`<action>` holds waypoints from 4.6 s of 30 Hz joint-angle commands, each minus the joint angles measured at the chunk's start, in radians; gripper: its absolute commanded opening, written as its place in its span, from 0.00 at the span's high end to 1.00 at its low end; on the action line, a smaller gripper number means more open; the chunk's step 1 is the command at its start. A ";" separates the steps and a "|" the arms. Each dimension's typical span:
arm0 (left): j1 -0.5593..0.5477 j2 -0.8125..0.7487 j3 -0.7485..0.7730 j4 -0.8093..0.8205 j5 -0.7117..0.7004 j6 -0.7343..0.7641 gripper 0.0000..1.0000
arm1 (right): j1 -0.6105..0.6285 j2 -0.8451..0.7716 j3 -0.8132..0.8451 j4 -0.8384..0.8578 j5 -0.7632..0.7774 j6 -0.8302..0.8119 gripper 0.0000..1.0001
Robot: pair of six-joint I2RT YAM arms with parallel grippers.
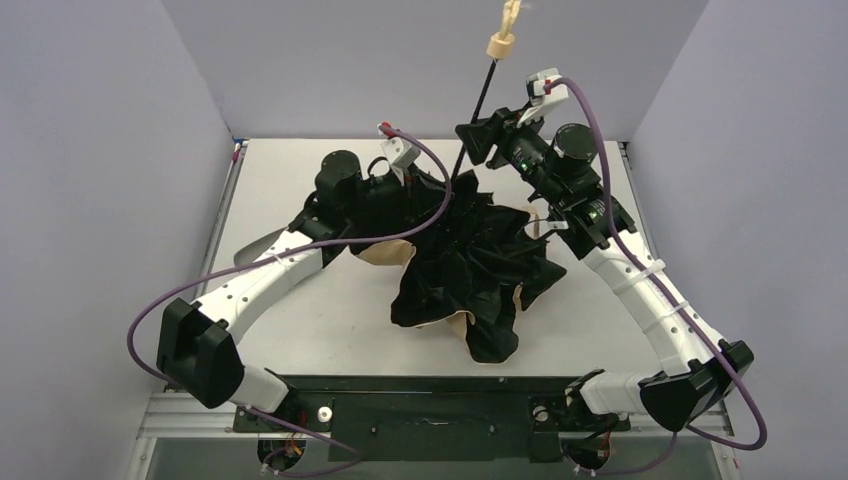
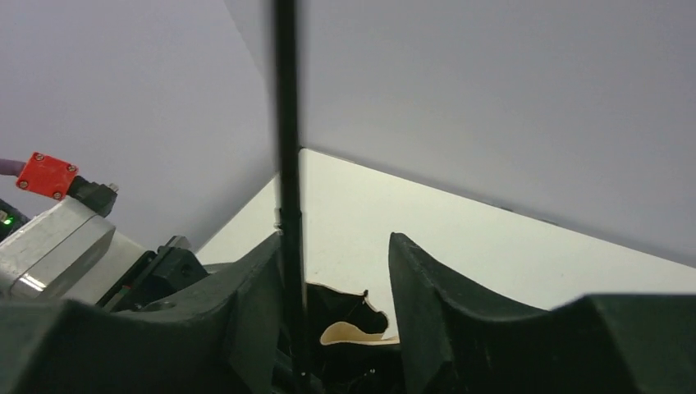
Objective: Open the umbrella
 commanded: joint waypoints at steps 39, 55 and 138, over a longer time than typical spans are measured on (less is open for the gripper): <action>0.097 -0.066 -0.196 -0.567 -0.160 0.704 0.75 | -0.001 -0.173 -0.137 0.008 -0.126 -0.291 1.00; 0.255 -0.218 -0.141 -0.567 0.060 0.610 0.54 | -0.043 -0.157 -0.150 -0.012 -0.137 -0.301 1.00; 0.095 0.231 -0.036 0.161 0.020 -0.818 0.64 | 0.033 -0.077 -0.214 0.189 -0.152 -0.306 1.00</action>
